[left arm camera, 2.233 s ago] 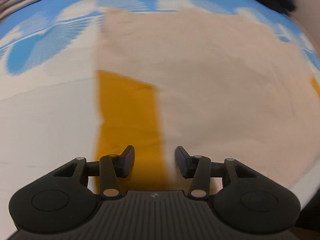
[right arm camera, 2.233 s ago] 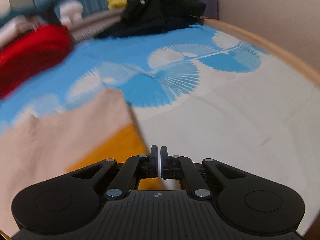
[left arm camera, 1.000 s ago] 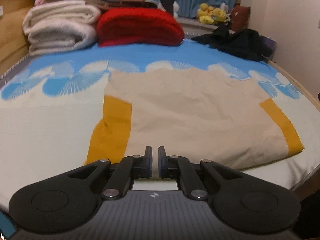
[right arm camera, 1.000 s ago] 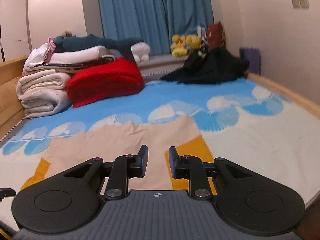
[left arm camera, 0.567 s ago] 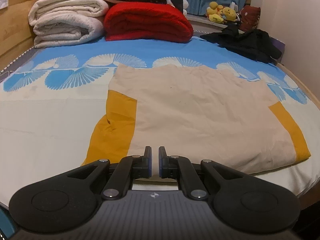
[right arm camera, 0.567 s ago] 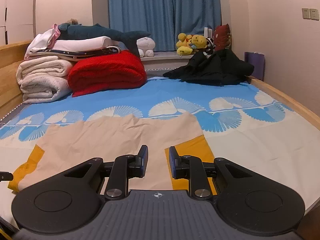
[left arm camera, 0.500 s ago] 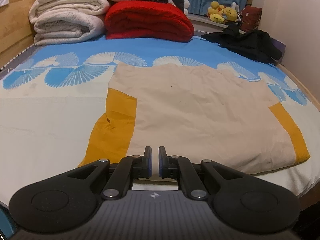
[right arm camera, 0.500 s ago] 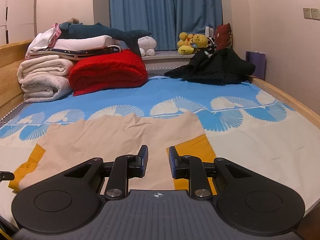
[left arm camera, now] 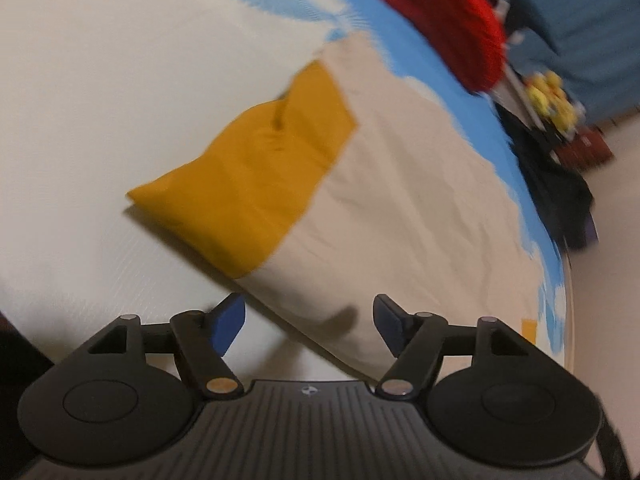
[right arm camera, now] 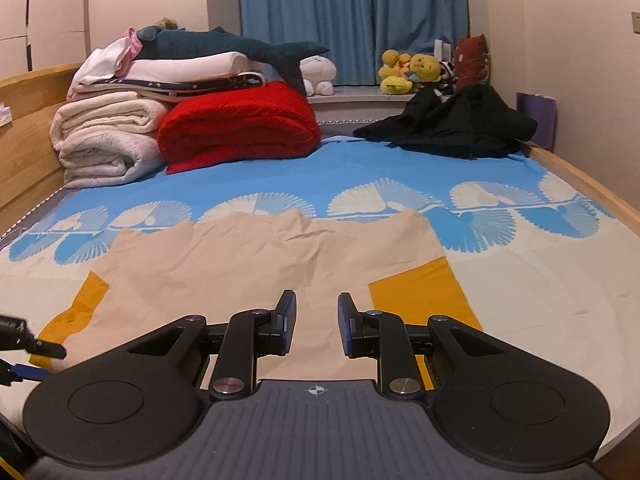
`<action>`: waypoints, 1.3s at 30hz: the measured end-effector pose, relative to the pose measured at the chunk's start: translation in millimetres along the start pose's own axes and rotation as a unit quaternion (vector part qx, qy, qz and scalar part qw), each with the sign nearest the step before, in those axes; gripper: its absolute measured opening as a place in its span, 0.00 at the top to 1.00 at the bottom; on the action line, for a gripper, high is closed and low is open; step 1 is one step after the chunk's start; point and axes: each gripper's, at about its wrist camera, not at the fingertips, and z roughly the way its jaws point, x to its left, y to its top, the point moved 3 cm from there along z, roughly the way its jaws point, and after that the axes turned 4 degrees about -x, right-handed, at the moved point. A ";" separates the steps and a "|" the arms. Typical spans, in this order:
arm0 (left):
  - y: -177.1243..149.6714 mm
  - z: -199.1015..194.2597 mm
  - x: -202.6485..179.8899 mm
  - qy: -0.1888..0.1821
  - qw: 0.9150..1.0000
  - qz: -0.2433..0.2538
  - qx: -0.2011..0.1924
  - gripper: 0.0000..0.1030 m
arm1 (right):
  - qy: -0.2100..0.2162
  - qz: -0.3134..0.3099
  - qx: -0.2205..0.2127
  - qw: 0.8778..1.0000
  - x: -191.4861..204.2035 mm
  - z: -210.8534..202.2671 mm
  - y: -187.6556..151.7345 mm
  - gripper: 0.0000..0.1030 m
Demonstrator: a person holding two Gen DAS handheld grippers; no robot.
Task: Fold large clothes
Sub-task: 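Grasp the yellow sleeve end with the left tool and lift it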
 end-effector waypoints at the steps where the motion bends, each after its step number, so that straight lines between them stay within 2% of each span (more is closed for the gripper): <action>1: 1.7 4.0 3.8 0.003 1.000 -0.015 0.001 0.27 | 0.002 -0.002 0.001 1.000 1.5 0.4 -0.1 0.77; 7: 9.1 21.8 23.3 0.010 0.996 -0.087 -0.034 0.27 | 0.010 -0.011 0.012 1.000 6.1 3.3 -3.0 0.77; 16: 15.9 29.5 36.7 -0.018 0.983 -0.156 -0.098 0.28 | 0.023 -0.002 0.022 0.999 17.8 9.4 -3.7 0.77; 18: 18.0 33.2 36.9 -0.014 0.981 -0.161 -0.102 0.42 | 0.033 0.006 0.022 0.999 23.4 11.1 -3.8 0.77; 20: 19.1 36.0 37.3 -0.013 0.981 -0.170 -0.098 0.70 | 0.046 0.017 0.025 0.998 30.2 13.6 -3.6 0.77; 22: 20.3 29.2 32.7 -0.024 0.979 -0.172 -0.102 0.84 | 0.061 0.030 0.030 0.997 36.8 16.8 -3.8 0.77; 27: 45.4 -13.1 2.4 -0.054 0.984 -0.113 -0.128 0.89 | 0.093 0.046 0.043 0.994 61.6 29.5 -3.3 0.77; 30: 67.4 -41.7 -7.5 -0.053 0.989 -0.063 -0.121 0.90 | 0.107 0.054 0.050 0.992 80.3 40.0 -3.3 0.77; 32: 82.3 -59.0 -12.9 -0.043 0.992 -0.012 -0.115 0.90 | 0.117 0.061 0.057 0.990 93.7 47.3 -4.1 0.77; 35: 96.8 -79.0 -5.8 -0.033 0.991 0.049 -0.116 0.90 | 0.136 0.072 0.067 0.986 114.2 56.2 -5.9 0.77; 37: 98.0 -86.6 3.0 -0.035 0.988 0.085 -0.125 0.90 | 0.153 0.080 0.077 0.982 126.9 61.5 -7.8 0.77; 39: 90.6 -86.8 16.6 -0.026 0.987 0.094 -0.130 0.90 | 0.169 0.085 0.092 0.978 140.2 67.7 -11.2 0.77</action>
